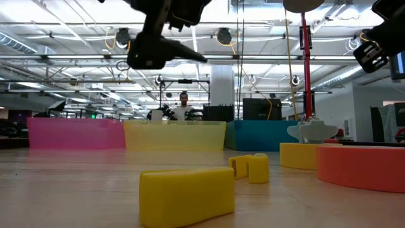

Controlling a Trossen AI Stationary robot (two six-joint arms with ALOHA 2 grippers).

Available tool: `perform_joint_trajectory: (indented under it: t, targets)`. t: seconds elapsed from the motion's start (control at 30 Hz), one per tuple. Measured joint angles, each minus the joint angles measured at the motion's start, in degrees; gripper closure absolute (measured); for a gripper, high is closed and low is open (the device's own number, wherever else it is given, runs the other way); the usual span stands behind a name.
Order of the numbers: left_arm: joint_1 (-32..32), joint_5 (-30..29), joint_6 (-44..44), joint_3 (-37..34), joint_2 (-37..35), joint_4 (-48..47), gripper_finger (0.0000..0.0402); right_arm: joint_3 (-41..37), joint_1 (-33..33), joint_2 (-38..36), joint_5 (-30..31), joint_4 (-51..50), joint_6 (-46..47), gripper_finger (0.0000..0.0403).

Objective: Pick and place Stapler, Stapler remover, tape
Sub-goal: Put the top yellow small stapler into the blue bin

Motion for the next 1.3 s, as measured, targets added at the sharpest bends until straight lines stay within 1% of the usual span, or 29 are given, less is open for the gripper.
perform_joint_trajectory:
  t: [0.07,0.17,0.27,0.37,0.47,0.53,0.7,0.77,0.9,1.1,1.3]
  targets:
    - [-0.83,-1.25,-2.88,0.02,-0.13,0.62,0.0039,0.00,0.00,0.00,0.20,-0.27,-0.27,0.0401]
    - [-2.35,-5.78,-7.34,0.11,-0.09,0.87,0.0039,0.00,0.00,0.00,0.10,-0.29,-0.26,0.0402]
    - [-3.61,-8.99,-10.48,1.46,0.12,-1.09,0.0039,0.00,0.00,0.00,0.10,-0.29,-0.25,0.0401]
    - [-4.38,-10.67,-12.15,3.68,1.53,-4.92,0.0039,0.00,0.00,0.02,0.10,-0.25,-0.40,0.0402]
    - [-4.60,-10.70,-12.28,7.89,4.73,-7.84,0.0039,0.00,0.00,0.02,0.13,0.16,-0.44,0.0402]
    - [-4.47,-10.23,-12.30,11.04,7.24,-12.42,0.0039,0.00,0.00,0.00,0.14,0.64,-0.61,0.0401]
    - [-3.16,-6.55,-12.28,18.17,14.38,-22.41,0.0039,0.02,0.00,0.00,0.10,0.69,-0.63,0.0402]
    - [-2.72,-4.57,-11.74,20.18,16.25,-21.69,0.0039,0.02,0.00,0.02,0.10,0.70,-0.63,0.0401]
    - [-2.30,-2.69,-10.95,22.00,18.97,-21.99,0.0039,0.02,0.00,0.02,0.08,0.87,-0.63,0.0402]
    - [-2.33,-2.89,-11.82,22.14,20.13,-24.12,0.0039,0.02,0.00,0.00,-0.02,1.08,-0.76,0.0401]
    - [-2.40,-3.16,-12.72,22.13,21.21,-23.28,0.0039,0.02,0.00,0.00,-0.19,1.04,-1.05,0.0401]
